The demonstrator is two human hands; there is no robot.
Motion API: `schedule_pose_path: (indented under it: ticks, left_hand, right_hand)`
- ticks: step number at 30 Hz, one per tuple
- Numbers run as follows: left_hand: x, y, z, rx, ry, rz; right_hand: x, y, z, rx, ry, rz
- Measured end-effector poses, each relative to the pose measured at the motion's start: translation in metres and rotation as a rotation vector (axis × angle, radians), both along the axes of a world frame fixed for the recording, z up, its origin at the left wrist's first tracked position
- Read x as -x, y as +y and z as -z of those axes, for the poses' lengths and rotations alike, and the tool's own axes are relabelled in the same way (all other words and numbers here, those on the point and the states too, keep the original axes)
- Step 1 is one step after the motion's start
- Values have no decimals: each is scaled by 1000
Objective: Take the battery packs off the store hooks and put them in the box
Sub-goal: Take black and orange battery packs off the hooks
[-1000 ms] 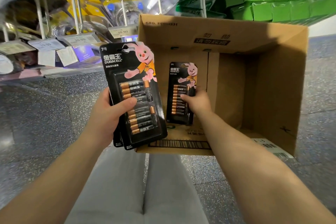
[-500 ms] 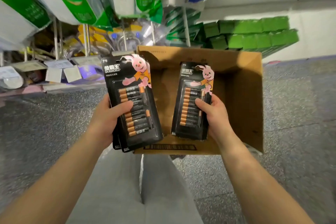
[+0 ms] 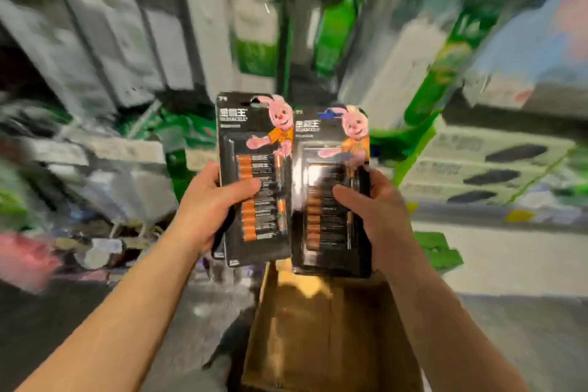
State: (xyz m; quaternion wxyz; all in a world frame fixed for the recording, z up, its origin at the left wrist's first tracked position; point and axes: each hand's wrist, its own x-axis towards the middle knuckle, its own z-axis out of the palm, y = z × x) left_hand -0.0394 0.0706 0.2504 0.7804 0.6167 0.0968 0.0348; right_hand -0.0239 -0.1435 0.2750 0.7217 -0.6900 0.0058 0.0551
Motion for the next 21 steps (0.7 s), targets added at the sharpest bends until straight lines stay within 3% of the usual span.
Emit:
schedule_pose_path:
  ticks: [3, 10, 21]
  left_hand:
    - [4, 25, -57, -40, -129, -60]
    - [13, 94, -166, -73, -378, -203]
    - [-19, 220, -297, -207, -599, -296]
  right_hand:
    - [-8, 32, -55, 66, -220, -70]
    - [-19, 105, -158, -78, -441, -203]
    - [-62, 232, -276, -35, -758, -152]
